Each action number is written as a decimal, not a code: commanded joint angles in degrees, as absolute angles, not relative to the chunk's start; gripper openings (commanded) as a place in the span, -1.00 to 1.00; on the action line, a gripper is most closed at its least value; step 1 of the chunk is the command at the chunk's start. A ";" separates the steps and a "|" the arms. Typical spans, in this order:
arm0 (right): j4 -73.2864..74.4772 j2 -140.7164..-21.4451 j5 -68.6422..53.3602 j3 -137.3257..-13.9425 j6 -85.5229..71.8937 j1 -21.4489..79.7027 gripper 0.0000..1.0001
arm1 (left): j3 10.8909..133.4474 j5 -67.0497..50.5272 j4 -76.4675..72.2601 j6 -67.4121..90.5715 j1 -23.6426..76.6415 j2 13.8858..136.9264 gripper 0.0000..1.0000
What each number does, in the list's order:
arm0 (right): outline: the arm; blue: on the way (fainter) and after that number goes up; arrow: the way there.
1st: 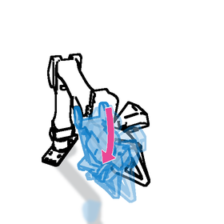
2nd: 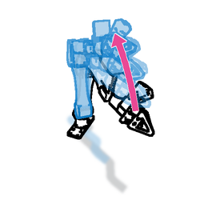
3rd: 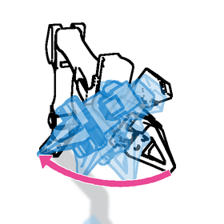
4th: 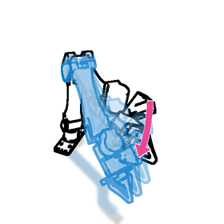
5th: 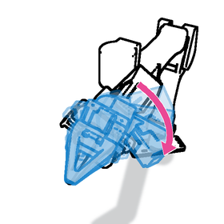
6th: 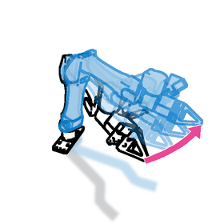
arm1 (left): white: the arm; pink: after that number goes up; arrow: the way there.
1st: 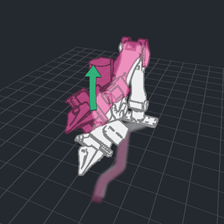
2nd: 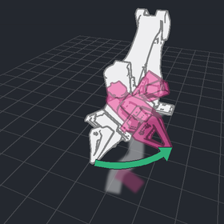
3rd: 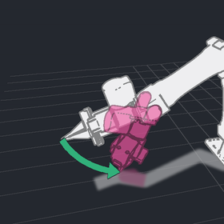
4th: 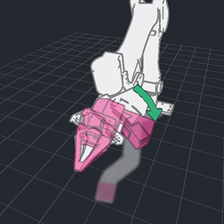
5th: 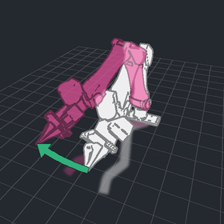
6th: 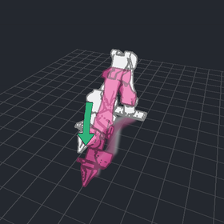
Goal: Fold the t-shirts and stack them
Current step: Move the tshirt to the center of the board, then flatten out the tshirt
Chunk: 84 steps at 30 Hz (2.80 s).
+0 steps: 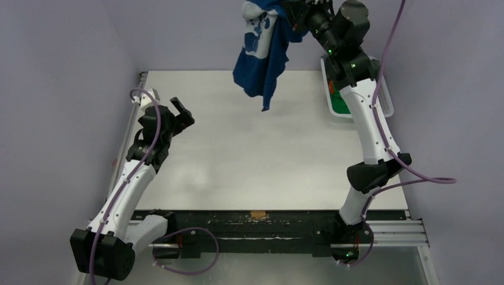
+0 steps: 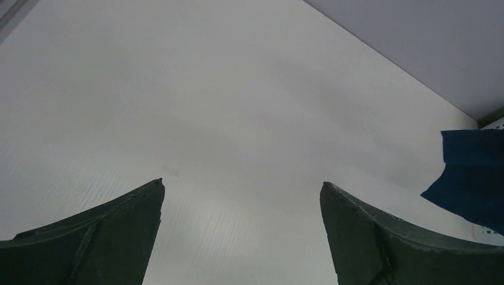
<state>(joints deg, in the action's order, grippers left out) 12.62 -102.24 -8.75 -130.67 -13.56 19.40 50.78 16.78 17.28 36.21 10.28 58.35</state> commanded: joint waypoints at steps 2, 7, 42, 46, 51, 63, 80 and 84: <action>8.11 -100.29 -11.30 -128.32 -18.87 21.99 -1.00 | 49.15 18.92 17.65 36.81 10.46 54.43 1.00; 4.39 -92.97 -6.15 -100.55 -21.32 21.33 -0.30 | 48.71 19.45 20.30 37.99 10.46 53.26 1.00; 17.20 -102.58 0.20 -73.08 -12.23 13.88 0.77 | 66.86 -3.75 33.08 37.61 15.30 96.26 0.92; 18.87 -100.66 2.49 -69.48 -12.96 14.17 0.77 | 70.58 -9.24 31.86 39.28 11.92 101.28 0.91; 19.14 -98.42 1.65 -64.95 -14.65 14.33 0.72 | 76.25 -11.60 33.98 42.47 11.13 108.73 0.82; 18.55 -95.91 -3.08 -57.75 -16.31 14.31 0.66 | 81.40 -11.67 36.69 46.06 15.27 117.81 -0.37; 10.13 -91.11 -6.90 -63.61 -16.31 15.38 -1.00 | 71.51 -6.91 31.01 42.33 17.09 94.63 -1.00; 8.10 -84.05 -5.21 -66.53 -15.62 15.38 -1.00 | 71.90 -8.40 28.13 40.25 17.18 84.88 -1.00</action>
<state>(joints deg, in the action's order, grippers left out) 14.85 -93.38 -6.85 -60.86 -16.43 15.33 71.00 -7.94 33.06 43.33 16.93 95.07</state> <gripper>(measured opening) 0.024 0.032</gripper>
